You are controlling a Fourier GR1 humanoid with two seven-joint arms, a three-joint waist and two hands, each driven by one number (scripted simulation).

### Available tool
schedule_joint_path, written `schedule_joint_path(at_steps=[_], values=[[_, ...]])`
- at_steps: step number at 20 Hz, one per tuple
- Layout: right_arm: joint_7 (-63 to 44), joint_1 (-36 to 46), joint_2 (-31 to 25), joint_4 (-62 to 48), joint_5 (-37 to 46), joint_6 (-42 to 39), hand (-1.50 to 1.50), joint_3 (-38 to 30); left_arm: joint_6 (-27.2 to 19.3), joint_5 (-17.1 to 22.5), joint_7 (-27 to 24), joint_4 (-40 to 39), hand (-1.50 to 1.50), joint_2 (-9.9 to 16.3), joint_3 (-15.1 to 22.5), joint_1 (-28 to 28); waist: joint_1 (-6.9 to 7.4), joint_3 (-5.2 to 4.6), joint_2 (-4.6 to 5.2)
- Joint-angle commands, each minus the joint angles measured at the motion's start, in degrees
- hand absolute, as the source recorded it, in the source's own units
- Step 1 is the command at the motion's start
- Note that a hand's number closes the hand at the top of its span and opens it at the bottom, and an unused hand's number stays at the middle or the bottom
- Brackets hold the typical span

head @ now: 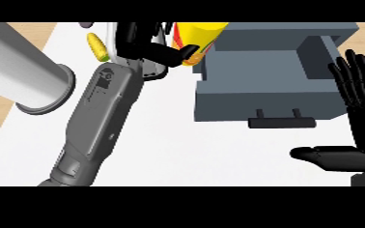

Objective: Pick up the cup, place it into the drawer and close the drawer

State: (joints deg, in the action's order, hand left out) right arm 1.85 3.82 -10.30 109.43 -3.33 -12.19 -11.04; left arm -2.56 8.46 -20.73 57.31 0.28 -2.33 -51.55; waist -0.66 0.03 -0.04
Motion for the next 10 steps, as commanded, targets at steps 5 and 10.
schedule_joint_path(at_steps=[5,10], values=[[-0.01,-0.24,-0.67,-0.21,-2.30,-2.11,-1.50,-0.69,-9.85,5.62,2.42,-11.67,1.50,-0.27,4.76,-12.82,-0.91,-0.01,0.24],[-1.66,2.23,-1.34,-0.20,-1.25,-1.24,-1.50,-0.66,-15.21,12.24,2.84,-18.69,1.50,-0.28,10.62,-18.09,-1.86,-0.01,0.39]])
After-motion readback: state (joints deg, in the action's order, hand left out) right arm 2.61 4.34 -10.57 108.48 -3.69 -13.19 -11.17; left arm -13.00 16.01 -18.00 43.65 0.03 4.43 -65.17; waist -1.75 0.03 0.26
